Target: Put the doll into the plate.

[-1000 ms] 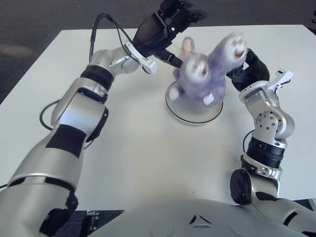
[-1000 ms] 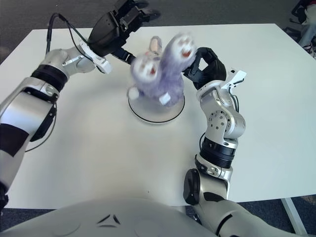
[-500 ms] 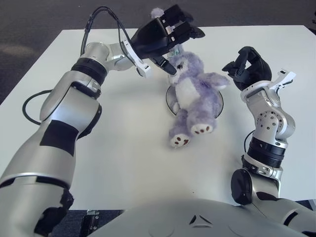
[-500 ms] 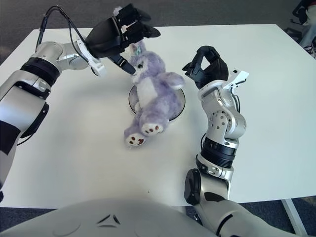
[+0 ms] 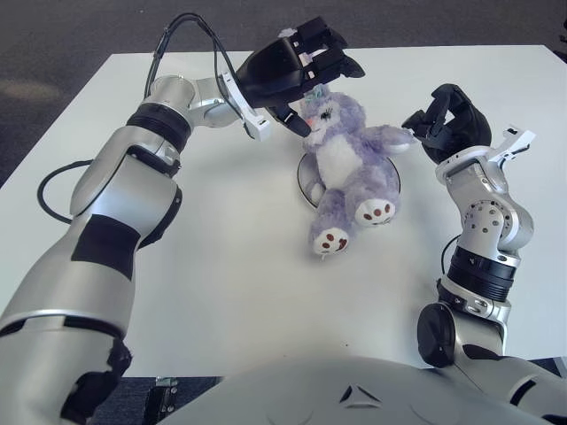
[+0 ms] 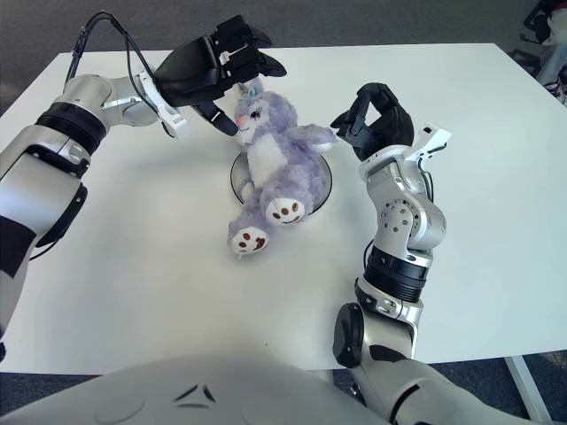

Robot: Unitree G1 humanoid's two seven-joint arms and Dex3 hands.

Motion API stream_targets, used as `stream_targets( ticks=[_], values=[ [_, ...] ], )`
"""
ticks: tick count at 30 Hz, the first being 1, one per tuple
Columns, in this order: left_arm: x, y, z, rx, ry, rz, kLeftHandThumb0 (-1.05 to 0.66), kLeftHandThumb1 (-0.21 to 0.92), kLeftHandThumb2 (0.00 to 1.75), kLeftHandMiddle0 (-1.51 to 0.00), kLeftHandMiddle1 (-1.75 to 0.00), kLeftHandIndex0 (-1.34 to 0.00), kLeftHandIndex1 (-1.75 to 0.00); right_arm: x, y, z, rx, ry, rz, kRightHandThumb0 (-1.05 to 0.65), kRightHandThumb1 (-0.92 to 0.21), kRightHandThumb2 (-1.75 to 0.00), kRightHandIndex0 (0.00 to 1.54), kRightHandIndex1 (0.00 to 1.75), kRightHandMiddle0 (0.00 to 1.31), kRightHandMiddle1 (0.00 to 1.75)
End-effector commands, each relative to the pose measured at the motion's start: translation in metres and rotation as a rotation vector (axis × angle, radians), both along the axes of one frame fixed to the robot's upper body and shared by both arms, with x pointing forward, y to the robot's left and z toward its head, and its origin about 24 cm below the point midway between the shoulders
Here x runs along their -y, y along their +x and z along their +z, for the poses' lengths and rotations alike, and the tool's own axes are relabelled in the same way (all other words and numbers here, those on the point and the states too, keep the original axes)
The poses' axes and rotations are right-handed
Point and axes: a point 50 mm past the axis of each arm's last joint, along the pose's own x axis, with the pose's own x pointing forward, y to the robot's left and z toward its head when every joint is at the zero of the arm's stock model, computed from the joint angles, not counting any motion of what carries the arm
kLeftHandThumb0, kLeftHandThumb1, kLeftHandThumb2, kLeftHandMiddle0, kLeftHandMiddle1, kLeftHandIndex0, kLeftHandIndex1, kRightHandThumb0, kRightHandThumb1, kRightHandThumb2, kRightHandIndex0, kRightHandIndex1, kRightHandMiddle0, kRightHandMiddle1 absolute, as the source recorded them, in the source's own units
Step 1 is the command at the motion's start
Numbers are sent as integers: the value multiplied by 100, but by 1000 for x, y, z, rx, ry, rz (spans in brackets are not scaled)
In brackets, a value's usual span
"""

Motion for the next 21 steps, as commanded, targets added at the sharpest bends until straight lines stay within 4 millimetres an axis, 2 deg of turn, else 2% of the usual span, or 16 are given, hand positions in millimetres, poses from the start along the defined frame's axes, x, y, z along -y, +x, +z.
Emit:
stream_targets(
  ticks=[1, 4, 8, 9, 10, 15, 18, 21],
  values=[
    [-4, 4, 5, 65, 31, 41, -63, 72, 74, -14, -83, 0, -106, 3, -2, -3, -1, 15, -10, 0, -11, -153, 81, 164, 53, 175],
    [-7, 6, 3, 96, 19, 73, -69, 85, 62, -17, -82, 0, -104, 4, -2, -4, -1, 8, -12, 0, -11, -153, 80, 165, 53, 175],
    [-13, 10, -1, 95, -48, 127, -73, 90, 62, -24, -87, 0, -105, 5, -2, -4, 2, -8, -16, 0, -11, -152, 80, 165, 53, 175],
    [-14, 10, -1, 89, -66, 133, -74, 91, 62, -27, -91, 0, -108, 5, -2, -4, 2, -10, -17, 0, -12, -152, 80, 165, 53, 175],
    [-18, 11, -5, 48, -123, 154, -69, 91, 66, -23, -99, 0, -105, 6, -2, -4, 3, -12, -19, 0, -12, -152, 80, 165, 53, 175],
    [-44, 13, -18, -84, -305, 264, -66, 83, 62, -34, -109, -6, -122, 14, -2, -4, 3, -34, -30, 0, -11, -152, 81, 165, 53, 175],
    [-60, 15, -23, -141, -363, 332, -62, 75, 69, -39, -116, -12, -129, 17, -2, -4, 5, -57, -34, 0, -11, -153, 81, 164, 53, 175],
    [-65, 19, -26, -220, -445, 387, -57, 69, 75, -42, -121, -17, -139, 22, 0, -4, 3, -92, -42, 0, -11, -153, 81, 164, 53, 175]
  ],
)
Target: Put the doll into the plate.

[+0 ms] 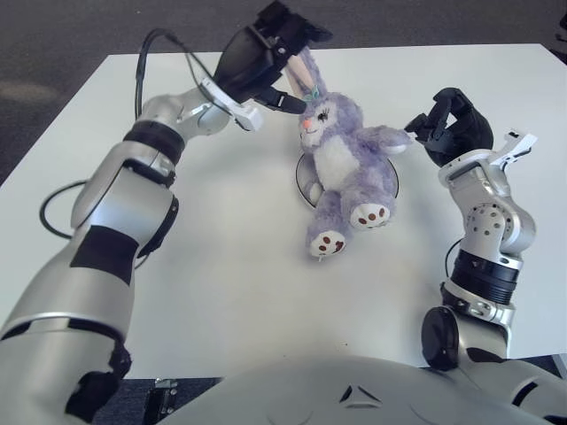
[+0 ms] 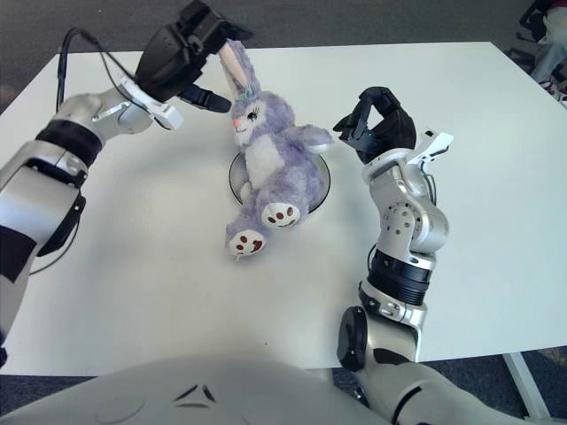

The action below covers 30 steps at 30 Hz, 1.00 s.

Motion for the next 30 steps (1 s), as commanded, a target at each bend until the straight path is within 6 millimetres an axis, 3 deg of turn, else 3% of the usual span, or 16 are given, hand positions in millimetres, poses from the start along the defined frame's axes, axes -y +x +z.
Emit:
stream_targets(
  ticks=[1, 6, 10, 15, 30],
  values=[
    [-17, 5, -8, -105, -116, 95, -57, 68, 77, -43, -122, -17, -141, 9, 1, -1, -1, -47, -22, 0, -11, -153, 81, 164, 53, 175],
    [-29, 10, -18, -256, -314, 168, -42, 72, 76, -45, -132, -29, -164, 17, 2, -2, -9, -101, -33, 0, -10, -154, 82, 165, 53, 175],
    [-44, 12, -28, -347, -418, 218, -39, 69, 82, -45, -141, -33, -172, 20, 3, -3, -10, -133, -41, 0, -10, -154, 82, 165, 53, 175],
    [-58, 11, -43, -443, -548, 261, -39, 68, 84, -54, -150, -34, -174, 25, 3, -4, -11, -199, -64, 0, -11, -154, 81, 167, 53, 175],
    [-66, 2, -82, -676, -902, 184, -39, 67, 86, -73, -164, -35, -175, 33, 1, -10, -23, -398, -137, 0, -13, -152, 78, 170, 50, 175]
  ],
)
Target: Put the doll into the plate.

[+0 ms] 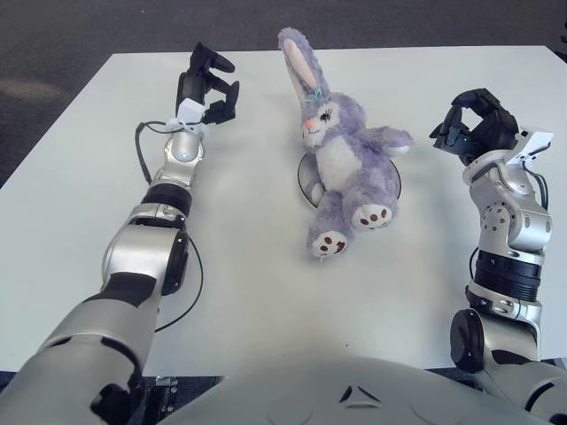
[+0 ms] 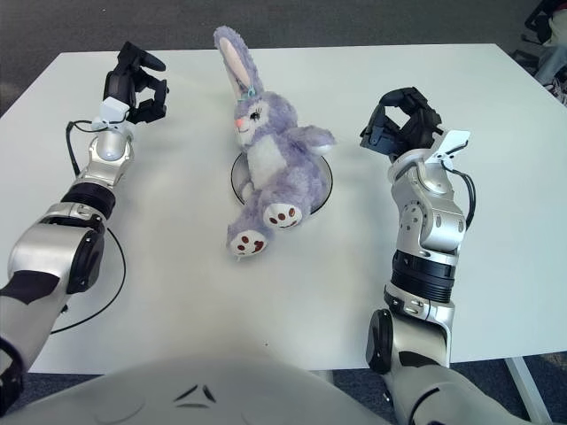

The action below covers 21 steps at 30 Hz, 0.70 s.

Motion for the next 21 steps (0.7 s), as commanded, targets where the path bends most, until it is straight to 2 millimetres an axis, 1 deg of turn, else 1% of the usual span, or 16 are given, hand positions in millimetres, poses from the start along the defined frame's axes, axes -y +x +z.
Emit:
stream_targets(
  ticks=[1, 6, 9, 10, 13, 15, 17, 21],
  values=[
    [-4, -4, -15, -68, -74, -3, -39, 67, 86, -74, -164, -35, -175, 8, 1, -8, -13, -74, -16, 0, -14, -152, 77, 170, 50, 175],
    [-1, -9, -34, -148, -130, -31, -39, 65, 90, -78, -168, -37, -175, 17, 8, -21, -48, -214, -41, 0, -15, -151, 76, 172, 49, 175],
    [0, -10, -38, -170, -143, -37, -39, 64, 91, -79, -169, -37, -175, 18, 11, -24, -53, -245, -49, 0, -15, -152, 76, 172, 49, 175],
    [0, -12, -43, -190, -155, -39, -39, 63, 91, -80, -170, -37, -175, 20, 12, -27, -63, -263, -56, 0, -15, -152, 76, 173, 49, 175],
    [0, -18, -60, -250, -190, -38, -40, 63, 92, -81, -172, -38, -175, 31, 16, -54, -131, -289, -72, 0, -12, -156, 78, 174, 51, 175],
    [0, -21, -67, -275, -202, -33, -40, 62, 93, -82, -173, -38, -175, 35, 17, -64, -155, -291, -75, -1, -5, -164, 83, 174, 56, 175],
    [1, -24, -73, -293, -209, -27, -40, 62, 93, -82, -174, -38, -175, 35, 18, -66, -161, -295, -75, -1, -1, -167, 86, 174, 60, 174],
    [2, -29, -81, -315, -219, -20, -40, 63, 92, -83, -175, -38, -175, 32, 20, -67, -167, -300, -78, -1, -4, -160, 84, 175, 65, 160]
  ],
)
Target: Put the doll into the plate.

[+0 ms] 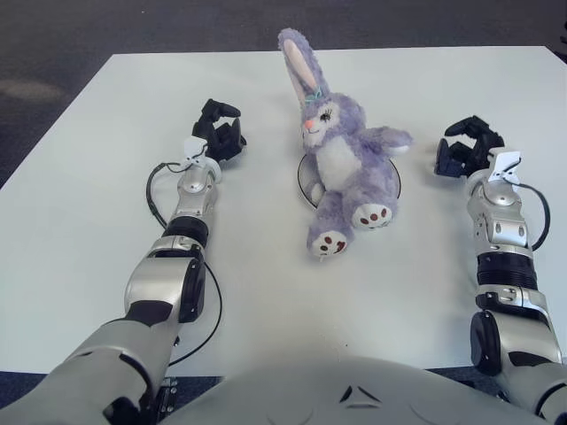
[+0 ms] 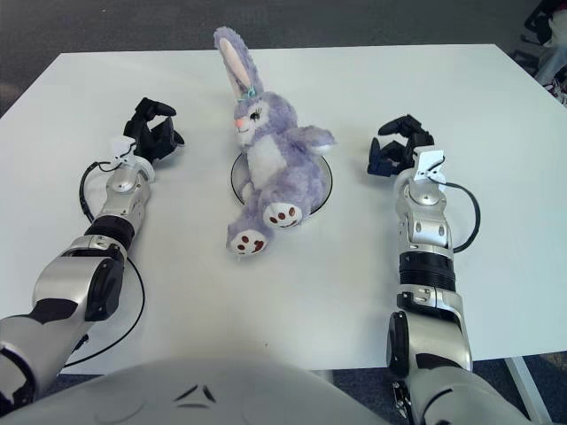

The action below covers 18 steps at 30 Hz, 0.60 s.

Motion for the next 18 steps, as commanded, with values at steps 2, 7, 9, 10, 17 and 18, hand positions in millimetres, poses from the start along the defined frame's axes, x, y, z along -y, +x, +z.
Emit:
stream_targets(
  ticks=[2, 7, 9, 10, 17, 18],
  values=[
    [-1, -14, -25, -79, -22, 14, -40, 63, 92, -83, -175, -38, -175, -5, 1, -8, -44, -16, -6, -1, -12, -153, 72, 175, 61, 167],
    [-2, -18, -33, -109, -40, 28, -40, 63, 92, -83, -175, -38, -175, -12, -1, -20, -75, -6, 3, -1, -19, -146, 60, 175, 58, 173],
    [-2, -19, -35, -117, -44, 30, -39, 63, 92, -83, -175, -38, -175, -12, -2, -25, -86, -3, 7, -16, -30, -132, 79, 175, 54, 174],
    [-1, -19, -35, -120, -44, 29, -39, 63, 92, -83, -175, -38, -175, -12, -3, -29, -90, -2, 11, -25, -38, -123, 92, 175, 51, 174],
    [4, -21, -37, -128, -42, -3, -39, 64, 90, -84, -175, -37, -175, -12, -5, -47, -87, 1, 17, -41, -51, -108, 104, 175, 46, 175],
    [4, -21, -38, -129, -41, -6, -39, 64, 90, -84, -175, -37, -175, -12, -5, -48, -81, 1, 17, -41, -52, -106, 101, 175, 45, 175]
  ],
)
